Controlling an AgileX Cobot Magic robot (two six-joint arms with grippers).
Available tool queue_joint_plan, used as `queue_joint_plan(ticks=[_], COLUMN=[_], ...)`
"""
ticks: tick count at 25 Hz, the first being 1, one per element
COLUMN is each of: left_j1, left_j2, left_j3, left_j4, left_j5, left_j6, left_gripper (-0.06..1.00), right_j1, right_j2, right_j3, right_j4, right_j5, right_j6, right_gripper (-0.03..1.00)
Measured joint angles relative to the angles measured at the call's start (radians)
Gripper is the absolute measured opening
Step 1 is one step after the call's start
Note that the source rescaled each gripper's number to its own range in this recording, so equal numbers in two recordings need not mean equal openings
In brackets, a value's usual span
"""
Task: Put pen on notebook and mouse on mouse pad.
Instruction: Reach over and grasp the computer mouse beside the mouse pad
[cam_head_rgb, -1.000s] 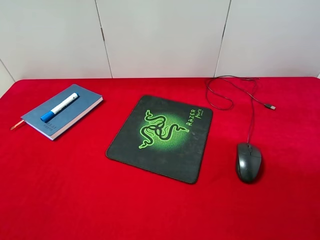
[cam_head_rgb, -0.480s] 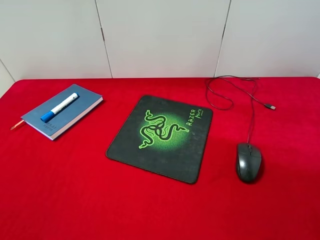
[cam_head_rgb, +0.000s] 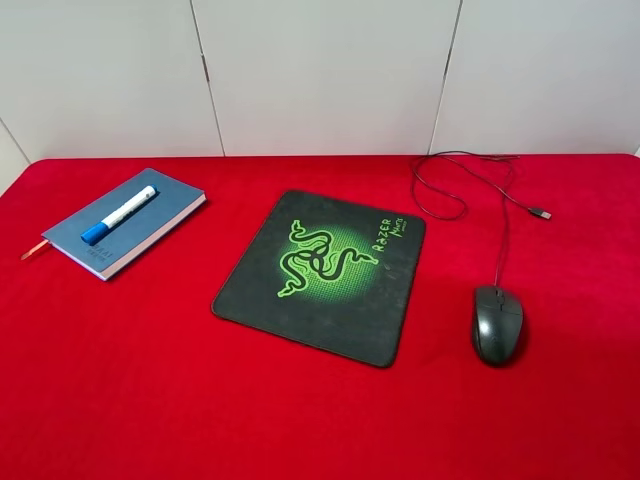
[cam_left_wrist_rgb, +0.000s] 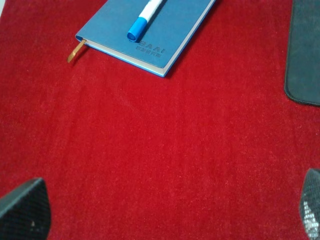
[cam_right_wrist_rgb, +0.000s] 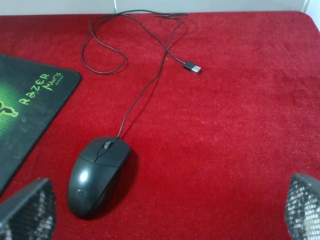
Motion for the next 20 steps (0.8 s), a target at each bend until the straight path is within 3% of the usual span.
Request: queue_joint_plan(ticks=[20], left_j1=[0.0], left_j2=[0.0], left_j3=[0.0], left_j4=[0.0], left_j5=[0.0], left_j6=[0.0], left_gripper=[1.0], right_j1=[0.0], right_j2=[0.0], right_j3=[0.0], right_j4=[0.003], right_j5=[0.0], right_j6=[0.0], right_gripper=[1.0])
